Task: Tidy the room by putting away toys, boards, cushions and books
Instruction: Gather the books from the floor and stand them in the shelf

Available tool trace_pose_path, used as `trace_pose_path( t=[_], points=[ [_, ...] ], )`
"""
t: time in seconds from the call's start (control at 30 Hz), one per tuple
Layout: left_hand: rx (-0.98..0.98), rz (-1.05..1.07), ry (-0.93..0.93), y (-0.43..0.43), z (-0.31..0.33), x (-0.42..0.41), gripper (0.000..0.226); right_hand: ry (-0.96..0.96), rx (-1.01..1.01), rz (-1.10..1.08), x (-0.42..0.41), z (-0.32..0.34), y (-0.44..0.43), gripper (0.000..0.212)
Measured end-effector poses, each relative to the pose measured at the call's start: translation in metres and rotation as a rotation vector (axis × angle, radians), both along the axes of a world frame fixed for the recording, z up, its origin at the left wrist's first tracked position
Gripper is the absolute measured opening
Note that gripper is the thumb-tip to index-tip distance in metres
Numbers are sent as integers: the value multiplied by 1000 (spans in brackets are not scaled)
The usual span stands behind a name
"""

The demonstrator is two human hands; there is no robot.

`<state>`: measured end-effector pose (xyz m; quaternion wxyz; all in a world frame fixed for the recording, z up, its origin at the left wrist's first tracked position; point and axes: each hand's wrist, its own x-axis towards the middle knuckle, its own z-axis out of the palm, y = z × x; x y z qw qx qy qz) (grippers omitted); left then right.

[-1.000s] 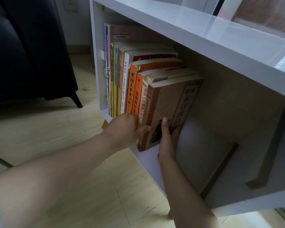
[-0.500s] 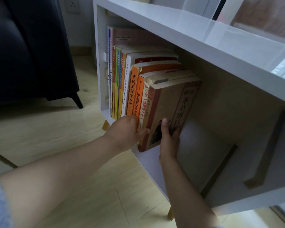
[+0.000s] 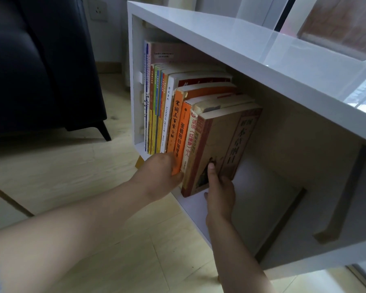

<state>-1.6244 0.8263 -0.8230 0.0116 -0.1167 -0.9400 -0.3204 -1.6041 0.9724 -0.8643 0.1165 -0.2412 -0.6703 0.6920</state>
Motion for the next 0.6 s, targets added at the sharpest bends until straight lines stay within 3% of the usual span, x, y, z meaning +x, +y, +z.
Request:
trace_pose_path(
  t=[0.2, 0.37, 0.6],
  points=[
    [-11, 60, -24, -17, 5, 11, 20, 23, 75, -26, 24, 11, -6, 23],
    [61, 126, -75, -34, 18, 18, 20, 35, 143, 75, 35, 36, -21, 4],
    [235, 241, -239, -63, 58, 26, 14, -82, 68, 161, 47, 88, -46, 11]
  ],
)
